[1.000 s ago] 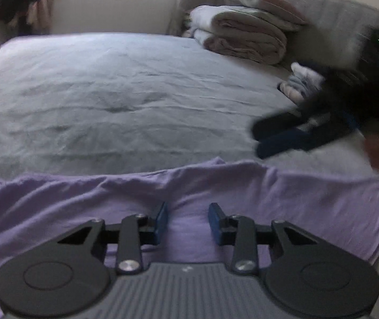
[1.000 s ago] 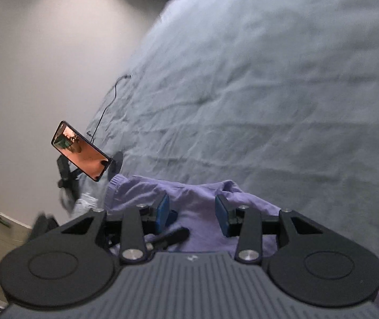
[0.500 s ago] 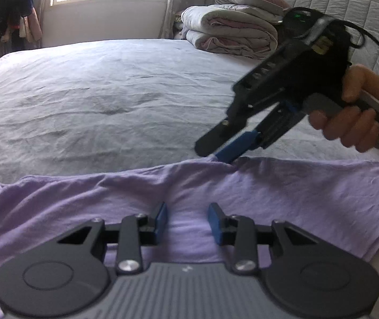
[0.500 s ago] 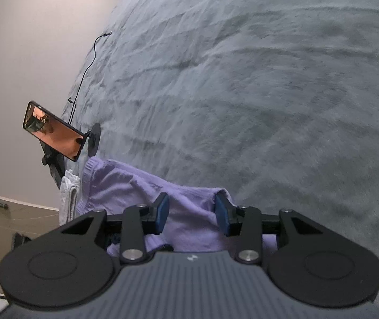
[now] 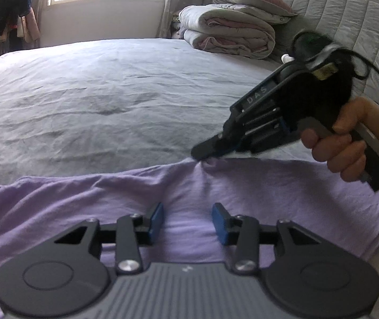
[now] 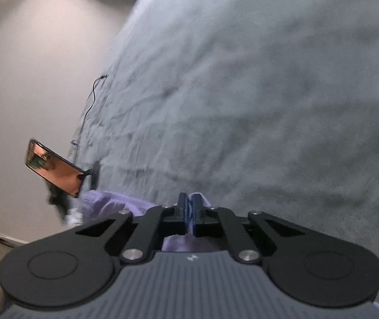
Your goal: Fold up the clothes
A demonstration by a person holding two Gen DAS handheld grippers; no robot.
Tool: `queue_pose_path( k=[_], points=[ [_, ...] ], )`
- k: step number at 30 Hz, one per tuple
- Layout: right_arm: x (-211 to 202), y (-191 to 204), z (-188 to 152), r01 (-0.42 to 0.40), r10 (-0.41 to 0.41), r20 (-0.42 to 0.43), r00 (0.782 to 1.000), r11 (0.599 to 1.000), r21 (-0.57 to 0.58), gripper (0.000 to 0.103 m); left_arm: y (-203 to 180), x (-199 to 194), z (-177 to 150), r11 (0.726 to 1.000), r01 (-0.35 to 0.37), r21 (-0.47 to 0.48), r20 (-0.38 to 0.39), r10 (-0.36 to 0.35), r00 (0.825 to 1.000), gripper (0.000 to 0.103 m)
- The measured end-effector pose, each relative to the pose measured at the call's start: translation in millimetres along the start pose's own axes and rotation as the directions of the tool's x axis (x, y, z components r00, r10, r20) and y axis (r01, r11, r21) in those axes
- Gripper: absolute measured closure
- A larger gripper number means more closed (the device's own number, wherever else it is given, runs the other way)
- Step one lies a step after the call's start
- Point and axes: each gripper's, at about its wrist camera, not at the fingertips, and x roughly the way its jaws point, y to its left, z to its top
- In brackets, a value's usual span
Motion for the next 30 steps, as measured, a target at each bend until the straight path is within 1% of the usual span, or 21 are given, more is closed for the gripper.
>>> queue_pose_path(
  k=[2,4,6,7,8,9,11,12,14,15,16,17,18,21,22,23,26,27,28,30],
  points=[
    [-9.3,11.4,-4.8,0.045,-0.037,0.112,0.993,0.996,-0.072,0.101,-0.1,0.7,0.3,1.000,-0.003,0.000,0.000,0.003,1.000,0.061],
    [2.1,12.4,-10.5,0.124,-0.115,0.101,0.988,0.989,-0.084,0.101,-0.5,1.2,-0.1,1.000,-0.001,0.006,0.001,0.001,1.000,0.059],
    [5.1,18.9,-13.7,0.150,-0.136,0.126,0.983,0.983,-0.108,0.100,0.9,1.7,1.6,1.000,0.002,0.008,-0.005,-0.002,1.000,0.059],
    [4.0,22.6,-14.1,0.158,-0.142,0.140,0.980,0.981,-0.114,0.097,2.2,0.9,2.7,1.000,0.006,0.006,-0.007,-0.006,1.000,0.059],
    [0.5,25.1,-14.6,0.165,-0.146,0.153,0.977,0.978,-0.124,0.095,5.1,-1.8,4.3,1.000,-0.006,-0.001,0.002,0.006,1.000,0.059],
    [-5.1,29.1,-16.1,0.188,-0.163,0.176,0.971,0.973,-0.136,0.086,8.1,-4.5,5.8,1.000,-0.018,-0.009,0.011,0.018,1.000,0.060],
    [-16.8,35.9,-19.0,0.226,-0.190,0.214,0.958,0.961,-0.161,0.081,19.7,-12.3,8.7,0.996,-0.079,-0.033,0.043,0.081,0.996,0.060],
    [-22.7,40.1,-23.5,0.243,-0.197,0.232,0.953,0.952,-0.188,0.075,27.0,-16.6,10.1,0.993,-0.112,-0.049,0.059,0.115,0.992,0.060],
    [-35.0,48.2,-34.3,0.281,-0.212,0.266,0.940,0.925,-0.256,0.074,46.4,-22.0,11.2,0.982,-0.161,-0.100,0.066,0.168,0.984,0.063],
    [-38.1,52.5,-43.2,0.301,-0.221,0.277,0.935,0.907,-0.293,0.074,57.6,-23.7,10.5,0.973,-0.188,-0.134,0.060,0.197,0.979,0.067],
    [-38.7,55.4,-51.2,0.314,-0.228,0.277,0.933,0.894,-0.320,0.074,68.9,-25.4,9.9,0.962,-0.214,-0.167,0.054,0.226,0.973,0.079],
    [-39.2,58.3,-59.1,0.325,-0.235,0.277,0.932,0.880,-0.346,0.074,77.5,-26.9,7.9,0.949,-0.249,-0.194,0.050,0.263,0.964,0.087],
    [-41.8,59.0,-67.7,0.328,-0.238,0.270,0.933,0.870,-0.369,0.074,86.0,-28.5,5.9,0.933,-0.283,-0.220,0.044,0.300,0.953,0.098],
    [-47.4,58.9,-90.8,0.336,-0.247,0.250,0.936,0.841,-0.425,0.074,109.6,-31.1,-1.4,0.882,-0.378,-0.283,0.028,0.401,0.916,0.101],
    [-47.2,58.1,-94.8,0.349,-0.263,0.248,0.932,0.831,-0.432,0.074,115.1,-30.7,-4.0,0.877,-0.377,-0.300,0.025,0.402,0.915,0.100],
    [-46.8,57.2,-98.5,0.364,-0.279,0.247,0.928,0.822,-0.439,0.074,119.6,-30.9,-5.7,0.875,-0.365,-0.318,0.027,0.393,0.919,0.100],
    [-60.6,45.1,-103.1,0.412,-0.319,0.278,0.906,0.815,-0.408,0.074,108.4,-33.7,-3.9,0.867,-0.387,-0.315,0.031,0.417,0.909,0.100],
    [-68.3,39.9,-103.9,0.414,-0.316,0.292,0.903,0.822,-0.392,0.074,101.2,-35.1,-2.5,0.870,-0.382,-0.313,0.038,0.413,0.910,0.094],
    [-76.6,35.1,-105.1,0.418,-0.312,0.313,0.897,0.828,-0.374,0.074,93.0,-36.2,-0.7,0.876,-0.368,-0.311,0.047,0.400,0.915,0.085],
    [-86.0,30.6,-106.5,0.438,-0.320,0.340,0.884,0.822,-0.364,0.074,79.1,-34.7,2.7,0.899,-0.315,-0.304,0.064,0.349,0.935,0.074]
  ],
)
